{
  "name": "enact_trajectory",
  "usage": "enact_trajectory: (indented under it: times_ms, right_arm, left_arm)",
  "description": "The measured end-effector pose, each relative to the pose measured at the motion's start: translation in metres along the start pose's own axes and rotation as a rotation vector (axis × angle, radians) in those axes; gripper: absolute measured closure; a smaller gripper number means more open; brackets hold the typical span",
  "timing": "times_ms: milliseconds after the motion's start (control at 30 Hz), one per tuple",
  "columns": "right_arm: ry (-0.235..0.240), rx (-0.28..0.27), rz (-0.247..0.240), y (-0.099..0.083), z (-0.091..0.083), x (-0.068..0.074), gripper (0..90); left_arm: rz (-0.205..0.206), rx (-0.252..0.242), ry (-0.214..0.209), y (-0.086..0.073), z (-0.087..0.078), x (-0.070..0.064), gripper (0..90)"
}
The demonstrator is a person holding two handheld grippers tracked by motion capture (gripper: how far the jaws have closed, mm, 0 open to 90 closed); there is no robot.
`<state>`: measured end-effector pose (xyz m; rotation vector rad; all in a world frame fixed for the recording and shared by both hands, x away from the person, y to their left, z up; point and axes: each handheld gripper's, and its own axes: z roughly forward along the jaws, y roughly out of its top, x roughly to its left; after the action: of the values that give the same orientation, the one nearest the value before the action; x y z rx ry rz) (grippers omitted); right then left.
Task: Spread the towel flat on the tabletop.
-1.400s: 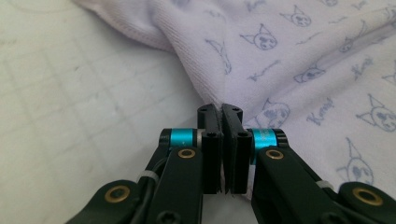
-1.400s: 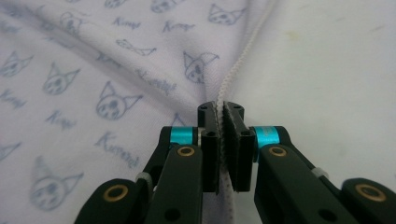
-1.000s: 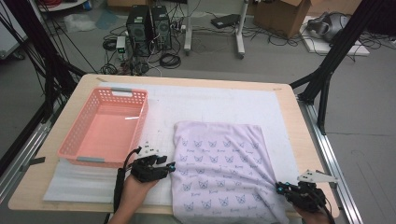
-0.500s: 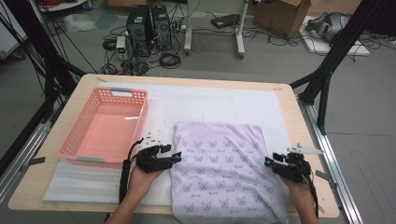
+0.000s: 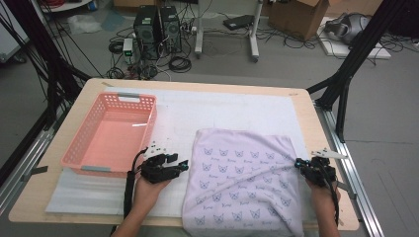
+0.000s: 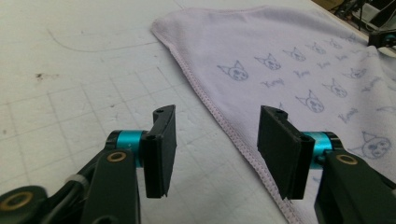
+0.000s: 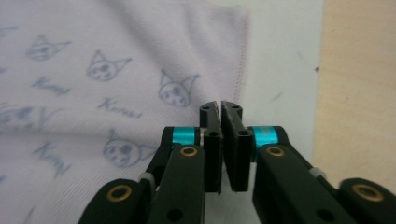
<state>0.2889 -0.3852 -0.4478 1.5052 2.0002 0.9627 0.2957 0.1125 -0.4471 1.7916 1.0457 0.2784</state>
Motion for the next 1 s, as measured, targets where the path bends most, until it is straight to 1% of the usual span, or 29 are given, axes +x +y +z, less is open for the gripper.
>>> enact_trajectory:
  times_ms: [33, 67, 100, 133, 200, 233, 267, 300, 333, 367, 433, 467, 500, 533, 567, 600, 633, 667, 700, 733, 767, 800, 833, 867, 900, 933, 967, 1000]
  right_arm:
    - [0.034, -0.008, 0.014, -0.002, -0.003, -0.001, 72.6]
    - [0.066, -0.031, 0.019, -0.002, -0.007, -0.002, 69.2]
    - [0.085, -0.044, 0.024, -0.002, -0.01, -0.003, 67.7]
    - [0.104, -0.067, 0.029, -0.001, -0.014, -0.003, 66.2]
    - [0.123, -0.088, 0.022, -0.001, -0.02, -0.001, 64.8]
    - [0.131, -0.09, 0.013, -0.001, -0.021, 0.0, 64.3]
    - [0.145, -0.089, 0.001, -0.002, -0.022, 0.001, 63.8]
    - [0.154, -0.087, -0.005, -0.002, -0.022, 0.002, 63.3]
    - [0.167, -0.084, -0.013, -0.003, -0.022, 0.002, 63.2]
    - [0.177, -0.083, -0.02, -0.003, -0.021, 0.002, 63.2]
    - [0.182, -0.089, -0.023, -0.002, -0.021, 0.002, 62.3]
    - [0.183, -0.088, -0.02, -0.002, -0.021, 0.002, 62.0]
    - [0.184, -0.086, -0.022, -0.003, -0.02, 0.002, 61.6]
    - [0.188, -0.082, -0.025, -0.003, -0.019, 0.001, 61.6]
    - [0.193, -0.077, -0.033, -0.004, -0.019, 0.001, 61.4]
    - [0.196, -0.074, -0.033, -0.004, -0.019, 0.0, 61.1]
    - [0.198, -0.075, -0.031, -0.005, -0.018, -0.001, 61.0]
    - [0.197, -0.075, -0.028, -0.005, -0.018, -0.003, 60.8]
    - [0.198, -0.076, -0.019, -0.006, -0.018, -0.004, 60.7]
    - [0.198, -0.079, -0.014, -0.006, -0.018, -0.005, 60.6]
    - [0.197, -0.078, -0.015, -0.006, -0.019, -0.006, 60.5]
    - [0.198, -0.081, -0.015, -0.006, -0.019, -0.007, 60.5]
    - [0.2, -0.079, -0.006, -0.007, -0.019, -0.007, 60.4]
    - [0.199, -0.082, -0.006, -0.007, -0.019, -0.007, 60.4]
    - [0.198, -0.083, -0.007, -0.007, -0.019, -0.007, 60.4]
    - [0.199, -0.08, -0.008, -0.007, -0.019, -0.007, 60.4]
    - [0.198, -0.08, -0.011, -0.007, -0.018, -0.006, 60.3]
    - [0.201, -0.075, -0.013, -0.007, -0.017, -0.004, 60.4]
  left_arm:
    - [0.001, 0.003, 0.0, 0.002, 0.002, -0.001, 49.3]
    - [0.001, 0.003, 0.003, 0.003, 0.004, -0.002, 52.7]
    - [0.001, 0.002, 0.022, 0.005, 0.006, -0.004, 56.2]
    - [-0.001, -0.011, 0.042, 0.007, 0.009, -0.004, 61.2]
    - [-0.021, 0.0, 0.066, 0.012, 0.018, -0.004, 63.6]
    - [-0.015, 0.014, 0.074, 0.016, 0.024, -0.005, 64.0]
    - [-0.009, 0.019, 0.072, 0.019, 0.029, -0.005, 64.2]
    - [-0.008, 0.011, 0.065, 0.022, 0.034, -0.006, 64.5]
    - [-0.003, 0.027, 0.059, 0.026, 0.04, -0.006, 64.9]
    - [0.008, 0.039, 0.069, 0.03, 0.046, -0.006, 64.4]
    - [0.014, 0.029, 0.081, 0.037, 0.057, -0.005, 61.1]
    - [0.012, 0.042, 0.093, 0.041, 0.063, -0.004, 56.9]
    - [0.012, 0.066, 0.11, 0.045, 0.07, -0.002, 51.7]
    - [0.018, 0.084, 0.128, 0.049, 0.077, 0.0, 48.4]
    - [0.025, 0.107, 0.145, 0.053, 0.084, 0.002, 47.1]
    - [0.026, 0.098, 0.15, 0.054, 0.088, 0.003, 46.6]
    - [0.033, 0.113, 0.162, 0.057, 0.093, 0.005, 46.5]
    - [0.04, 0.139, 0.179, 0.059, 0.1, 0.006, 45.8]
    - [0.054, 0.153, 0.186, 0.06, 0.104, 0.007, 45.9]
    - [0.064, 0.138, 0.195, 0.06, 0.106, 0.006, 46.3]
    - [0.088, 0.133, 0.207, 0.059, 0.108, 0.005, 48.0]
    - [0.132, 0.148, 0.217, 0.06, 0.109, 0.004, 51.4]
    - [0.15, 0.145, 0.209, 0.06, 0.109, 0.002, 53.8]
    - [0.168, 0.146, 0.191, 0.06, 0.11, 0.0, 67.4]
    - [0.192, 0.149, 0.198, 0.06, 0.11, -0.003, 75.4]
    - [0.221, 0.156, 0.224, 0.06, 0.111, -0.005, 85.0]
    - [0.238, 0.156, 0.278, 0.062, 0.111, -0.005, 85.6]
    - [0.239, 0.148, 0.308, 0.063, 0.109, -0.003, 86.1]
